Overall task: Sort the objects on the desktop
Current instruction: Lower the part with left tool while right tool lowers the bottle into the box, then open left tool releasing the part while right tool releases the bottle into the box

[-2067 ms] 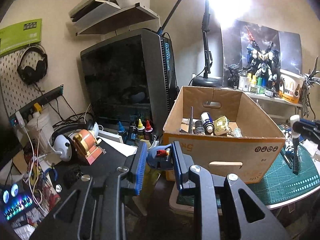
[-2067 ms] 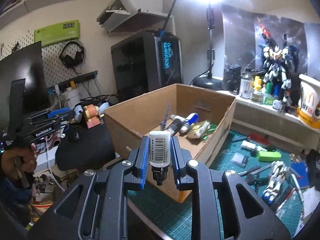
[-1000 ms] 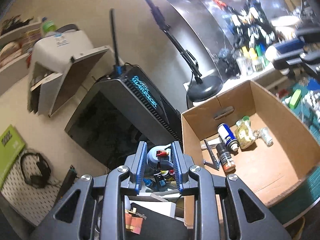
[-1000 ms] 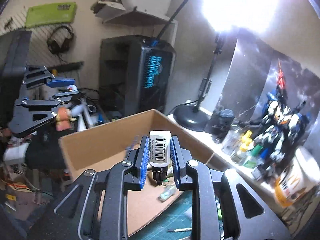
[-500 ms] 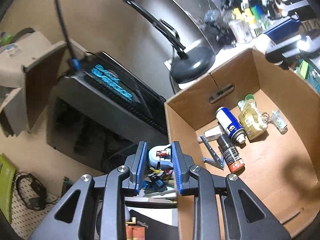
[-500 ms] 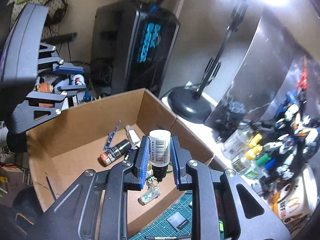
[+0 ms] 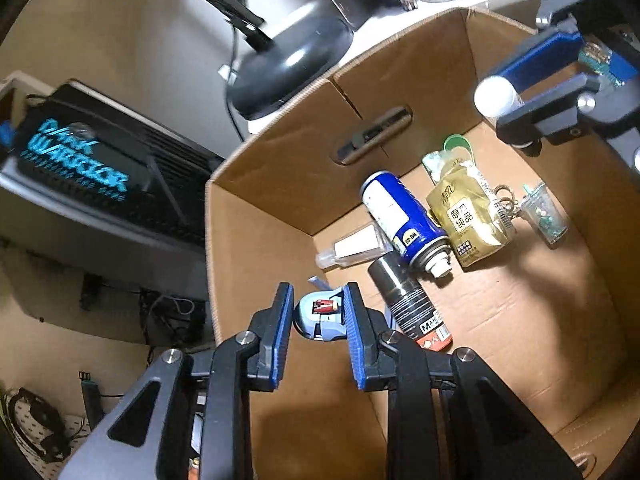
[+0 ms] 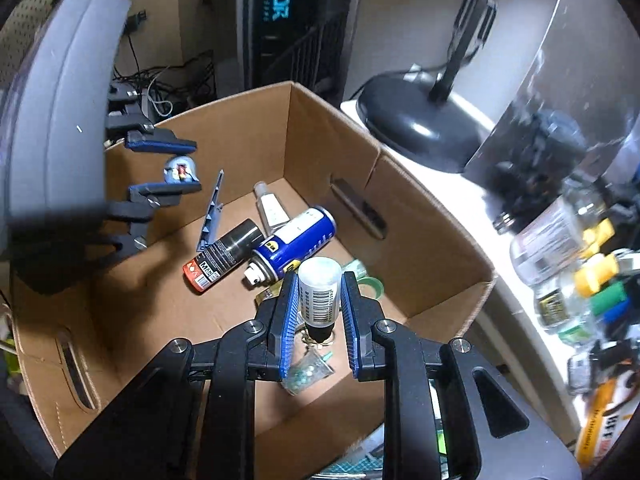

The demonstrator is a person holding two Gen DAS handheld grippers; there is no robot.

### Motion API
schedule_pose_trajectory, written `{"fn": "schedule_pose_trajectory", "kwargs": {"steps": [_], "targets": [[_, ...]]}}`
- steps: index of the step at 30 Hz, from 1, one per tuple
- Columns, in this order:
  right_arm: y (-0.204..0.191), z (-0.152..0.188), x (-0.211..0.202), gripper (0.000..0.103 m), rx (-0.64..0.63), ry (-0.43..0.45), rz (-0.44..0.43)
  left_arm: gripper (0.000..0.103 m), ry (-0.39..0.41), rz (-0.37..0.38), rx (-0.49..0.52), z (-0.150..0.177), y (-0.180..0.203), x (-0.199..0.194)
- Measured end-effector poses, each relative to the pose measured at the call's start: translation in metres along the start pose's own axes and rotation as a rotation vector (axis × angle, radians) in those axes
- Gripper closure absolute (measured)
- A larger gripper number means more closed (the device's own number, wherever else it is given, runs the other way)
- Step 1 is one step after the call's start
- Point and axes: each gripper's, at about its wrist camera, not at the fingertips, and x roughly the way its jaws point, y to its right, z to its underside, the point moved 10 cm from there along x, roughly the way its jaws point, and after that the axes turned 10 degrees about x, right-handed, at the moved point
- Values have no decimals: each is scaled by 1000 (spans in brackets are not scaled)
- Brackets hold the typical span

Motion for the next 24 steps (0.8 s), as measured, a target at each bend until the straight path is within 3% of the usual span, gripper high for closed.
{"fn": "schedule_pose_trajectory", "kwargs": {"steps": [15, 24], "targets": [[19, 6, 39, 83, 27, -143, -36, 77, -128, 155, 28, -5, 29, 52], [17, 8, 53, 83, 33, -176, -67, 77, -146, 206, 24, 1, 40, 57]]}}
